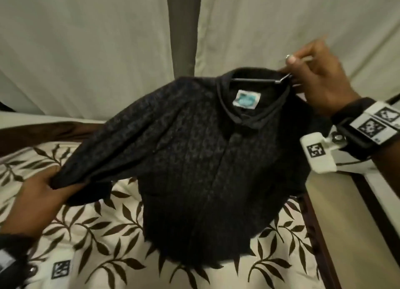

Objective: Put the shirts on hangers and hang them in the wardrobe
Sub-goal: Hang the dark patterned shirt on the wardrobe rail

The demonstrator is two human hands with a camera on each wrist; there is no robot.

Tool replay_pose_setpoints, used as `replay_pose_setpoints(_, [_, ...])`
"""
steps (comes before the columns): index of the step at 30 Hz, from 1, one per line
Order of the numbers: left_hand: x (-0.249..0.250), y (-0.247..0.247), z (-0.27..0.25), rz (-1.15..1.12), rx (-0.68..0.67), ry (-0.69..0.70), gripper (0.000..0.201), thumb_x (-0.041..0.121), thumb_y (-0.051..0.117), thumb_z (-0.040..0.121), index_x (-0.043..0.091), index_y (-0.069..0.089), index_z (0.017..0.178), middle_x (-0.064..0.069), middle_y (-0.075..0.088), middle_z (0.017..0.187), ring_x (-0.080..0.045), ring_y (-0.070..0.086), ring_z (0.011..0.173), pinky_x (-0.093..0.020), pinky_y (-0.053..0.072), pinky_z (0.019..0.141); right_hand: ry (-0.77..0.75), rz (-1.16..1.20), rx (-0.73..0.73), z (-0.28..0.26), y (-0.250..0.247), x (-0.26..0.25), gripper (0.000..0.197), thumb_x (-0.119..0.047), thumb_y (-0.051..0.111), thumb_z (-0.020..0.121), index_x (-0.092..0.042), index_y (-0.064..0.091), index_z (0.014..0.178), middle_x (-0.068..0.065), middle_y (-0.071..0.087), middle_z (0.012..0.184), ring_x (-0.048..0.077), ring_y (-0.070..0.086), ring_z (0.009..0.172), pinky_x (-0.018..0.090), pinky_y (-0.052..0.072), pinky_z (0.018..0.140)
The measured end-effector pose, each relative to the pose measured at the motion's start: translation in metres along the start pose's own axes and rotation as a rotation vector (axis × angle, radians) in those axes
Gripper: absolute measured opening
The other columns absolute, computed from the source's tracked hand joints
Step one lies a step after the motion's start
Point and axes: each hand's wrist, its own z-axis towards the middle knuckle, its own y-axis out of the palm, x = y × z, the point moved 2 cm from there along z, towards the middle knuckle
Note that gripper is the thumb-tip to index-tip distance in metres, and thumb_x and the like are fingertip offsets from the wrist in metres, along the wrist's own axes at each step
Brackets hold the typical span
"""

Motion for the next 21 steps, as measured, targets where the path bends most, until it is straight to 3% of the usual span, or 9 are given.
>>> replay_pose_setpoints(2, [0.103, -0.010, -0.025, 0.068, 0.007, -0.010, 0.027, 0.024, 0.085, 0.076, 0.029, 0.071, 0.098, -0.002, 0.073, 0.091, -0.029, 0.068, 0.080, -0.047, 0.054, 0.070, -0.003, -0.022, 0.080, 0.012, -0.029, -0.035, 0.007, -0.030, 0.054, 0.102, -0.026, 0.050, 0.097, 0.004, 0.063, 0.081, -0.004, 0.056, 0.061, 0.016, 0.043, 0.059])
replay_pose_setpoints(4, [0.166, -0.025, -0.036, 0.029, -0.025, 0.030, 0.027, 0.020, 0.085, 0.075, 0.027, 0.069, 0.096, -0.001, 0.072, 0.091, -0.026, 0.068, 0.083, -0.043, 0.054, 0.072, -0.056, -0.071, 0.106, 0.024, -0.059, -0.075, 0.008, -0.031, 0.054, 0.102, -0.026, 0.051, 0.096, 0.005, 0.059, 0.077, -0.001, 0.050, 0.057, 0.019, 0.040, 0.058])
replay_pose_setpoints(6, [0.206, -0.042, -0.036, 0.068, 0.005, 0.062, 0.023, 0.014, 0.083, 0.078, 0.021, 0.070, 0.095, -0.003, 0.070, 0.090, -0.022, 0.064, 0.082, -0.029, 0.051, 0.070, -0.089, -0.024, 0.162, 0.037, -0.079, -0.114, 0.015, -0.035, 0.055, 0.101, -0.033, 0.047, 0.089, -0.004, 0.057, 0.074, -0.001, 0.051, 0.057, 0.020, 0.042, 0.058])
replay_pose_setpoints(7, [0.215, -0.050, -0.032, 0.090, 0.036, 0.073, 0.023, 0.012, 0.081, 0.079, 0.018, 0.069, 0.097, -0.007, 0.069, 0.089, -0.022, 0.062, 0.081, -0.027, 0.049, 0.067, -0.100, -0.013, 0.152, 0.043, -0.085, -0.129, 0.016, -0.035, 0.055, 0.100, -0.033, 0.045, 0.087, -0.006, 0.056, 0.072, -0.001, 0.052, 0.057, 0.019, 0.043, 0.056])
replay_pose_setpoints(11, [0.259, -0.083, -0.027, 0.072, 0.160, 0.063, 0.039, 0.024, 0.085, 0.073, 0.003, 0.068, 0.101, -0.016, 0.070, 0.086, -0.034, 0.066, 0.085, -0.046, 0.053, 0.072, -0.140, 0.048, 0.162, 0.062, -0.115, -0.183, 0.015, -0.042, 0.059, 0.095, -0.034, 0.050, 0.085, -0.003, 0.061, 0.078, 0.013, 0.058, 0.068, 0.024, 0.046, 0.058])
replay_pose_setpoints(13, [0.279, -0.094, -0.029, 0.027, 0.212, 0.058, 0.033, 0.022, 0.084, 0.076, 0.003, 0.066, 0.096, -0.015, 0.067, 0.081, -0.029, 0.064, 0.077, -0.038, 0.049, 0.063, -0.187, 0.053, 0.183, 0.072, -0.129, -0.213, 0.016, -0.047, 0.060, 0.091, -0.034, 0.052, 0.084, -0.006, 0.062, 0.082, 0.012, 0.058, 0.073, 0.025, 0.043, 0.065])
replay_pose_setpoints(16, [0.300, -0.097, -0.040, 0.016, 0.206, 0.121, 0.026, 0.021, 0.082, 0.080, 0.009, 0.065, 0.096, -0.007, 0.065, 0.081, -0.012, 0.057, 0.069, -0.024, 0.043, 0.057, -0.276, 0.043, 0.269, 0.083, -0.153, -0.251, 0.015, -0.043, 0.058, 0.092, -0.034, 0.049, 0.085, -0.014, 0.058, 0.082, -0.006, 0.054, 0.068, 0.018, 0.043, 0.066])
replay_pose_setpoints(19, [0.295, -0.096, -0.052, 0.026, 0.153, 0.028, 0.020, 0.022, 0.077, 0.086, 0.006, 0.069, 0.092, -0.013, 0.067, 0.078, -0.021, 0.060, 0.070, -0.031, 0.044, 0.059, -0.360, 0.045, 0.355, 0.095, -0.171, -0.280, 0.014, -0.040, 0.057, 0.095, -0.036, 0.047, 0.085, -0.017, 0.055, 0.088, -0.011, 0.052, 0.073, 0.014, 0.044, 0.071])
replay_pose_setpoints(21, [0.282, -0.097, -0.054, 0.041, 0.175, -0.021, 0.015, 0.013, 0.073, 0.088, 0.001, 0.071, 0.096, -0.017, 0.068, 0.082, -0.027, 0.063, 0.078, -0.034, 0.044, 0.067, -0.392, 0.028, 0.356, 0.103, -0.171, -0.292, 0.014, -0.044, 0.056, 0.094, -0.037, 0.047, 0.086, -0.009, 0.058, 0.095, -0.001, 0.057, 0.083, 0.020, 0.048, 0.077])
